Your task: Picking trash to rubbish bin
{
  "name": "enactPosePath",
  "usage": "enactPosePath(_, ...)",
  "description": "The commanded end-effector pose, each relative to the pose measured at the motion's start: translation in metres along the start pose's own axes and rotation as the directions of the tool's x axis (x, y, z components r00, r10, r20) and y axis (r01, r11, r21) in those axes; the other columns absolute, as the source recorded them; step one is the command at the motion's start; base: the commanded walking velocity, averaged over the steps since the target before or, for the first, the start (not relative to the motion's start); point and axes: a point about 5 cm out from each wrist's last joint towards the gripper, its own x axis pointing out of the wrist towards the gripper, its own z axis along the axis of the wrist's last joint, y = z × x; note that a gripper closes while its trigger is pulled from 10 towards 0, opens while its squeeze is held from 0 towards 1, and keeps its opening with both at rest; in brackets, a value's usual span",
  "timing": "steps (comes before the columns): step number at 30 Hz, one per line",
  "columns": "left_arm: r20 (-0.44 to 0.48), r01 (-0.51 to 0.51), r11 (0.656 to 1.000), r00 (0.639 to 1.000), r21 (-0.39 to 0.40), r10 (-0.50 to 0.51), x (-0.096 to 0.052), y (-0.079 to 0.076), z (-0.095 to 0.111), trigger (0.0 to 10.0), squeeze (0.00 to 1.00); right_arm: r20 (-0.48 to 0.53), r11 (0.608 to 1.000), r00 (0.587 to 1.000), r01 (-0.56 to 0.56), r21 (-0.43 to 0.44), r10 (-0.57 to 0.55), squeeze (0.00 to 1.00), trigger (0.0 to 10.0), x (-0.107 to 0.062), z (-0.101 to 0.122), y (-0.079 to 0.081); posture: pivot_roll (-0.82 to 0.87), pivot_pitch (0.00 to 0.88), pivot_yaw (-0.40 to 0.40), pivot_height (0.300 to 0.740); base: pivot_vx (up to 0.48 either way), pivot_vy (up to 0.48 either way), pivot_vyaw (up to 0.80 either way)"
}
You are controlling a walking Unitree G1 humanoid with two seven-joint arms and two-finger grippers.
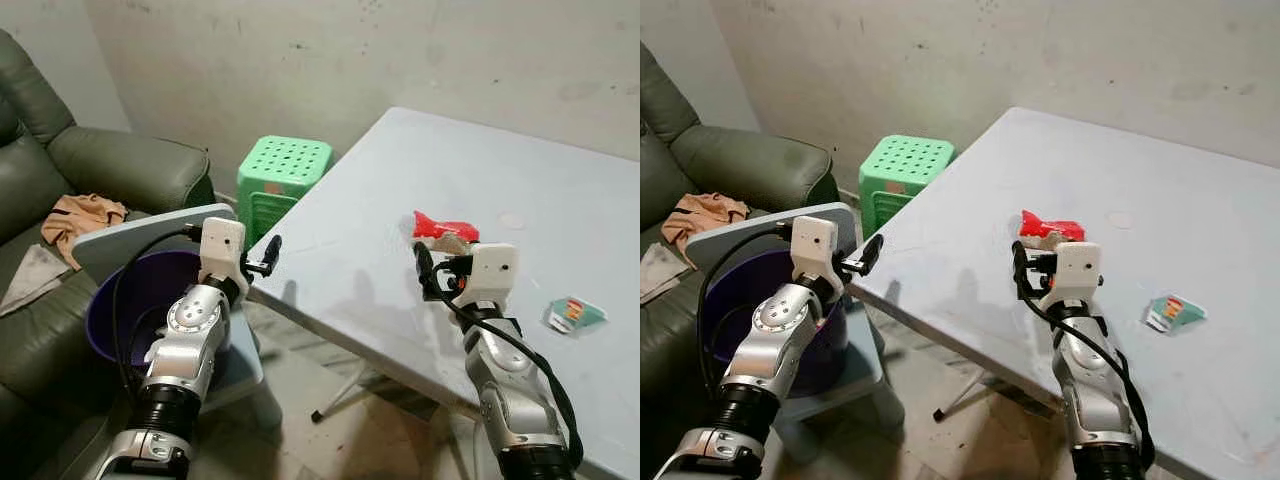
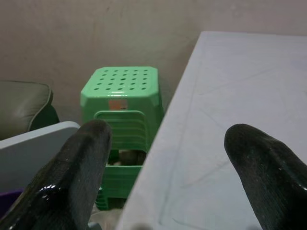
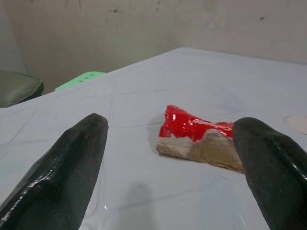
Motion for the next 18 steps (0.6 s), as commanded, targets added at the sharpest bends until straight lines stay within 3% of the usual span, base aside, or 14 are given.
enactPosePath(1,0.017,0.007,1.000,1.000,0.017,-0.007,0.0014,-0.0002,0.0065,10.0,0.00,0.016,1.000,1.000,-0.006,-0.009,0.006,0.00,10.0,0.0018,0.0041,-0.0002,0.03,0.000,0.004,0.715,0.368,0.000,0.00)
enactPosePath(4,0.018,0.009,1.000,1.000,0.013,-0.009,0.0016,-0.0009,0.0068,10.0,0.00,-0.001,1.000,1.000,-0.010,0.020,0.010,0.00,10.0,0.0022,0.0024,-0.0003,0.03,0.000,0.004,0.715,0.371,0.000,0.00)
enactPosePath(12,0.021,0.016,1.000,1.000,0.017,-0.017,0.0023,-0.0030,0.0080,10.0,0.00,-0.001,1.000,1.000,0.008,0.026,-0.008,0.00,10.0,0.0035,0.0024,-0.0018,0.03,0.000,0.005,0.715,0.370,0.000,-0.56)
enactPosePath(18,0.030,-0.027,1.000,0.999,-0.005,0.027,0.0038,-0.0020,0.0092,10.0,0.00,0.002,1.000,1.000,-0.008,0.021,0.008,0.00,10.0,0.0044,0.0031,0.0000,0.03,0.000,0.004,0.715,0.243,0.000,0.00)
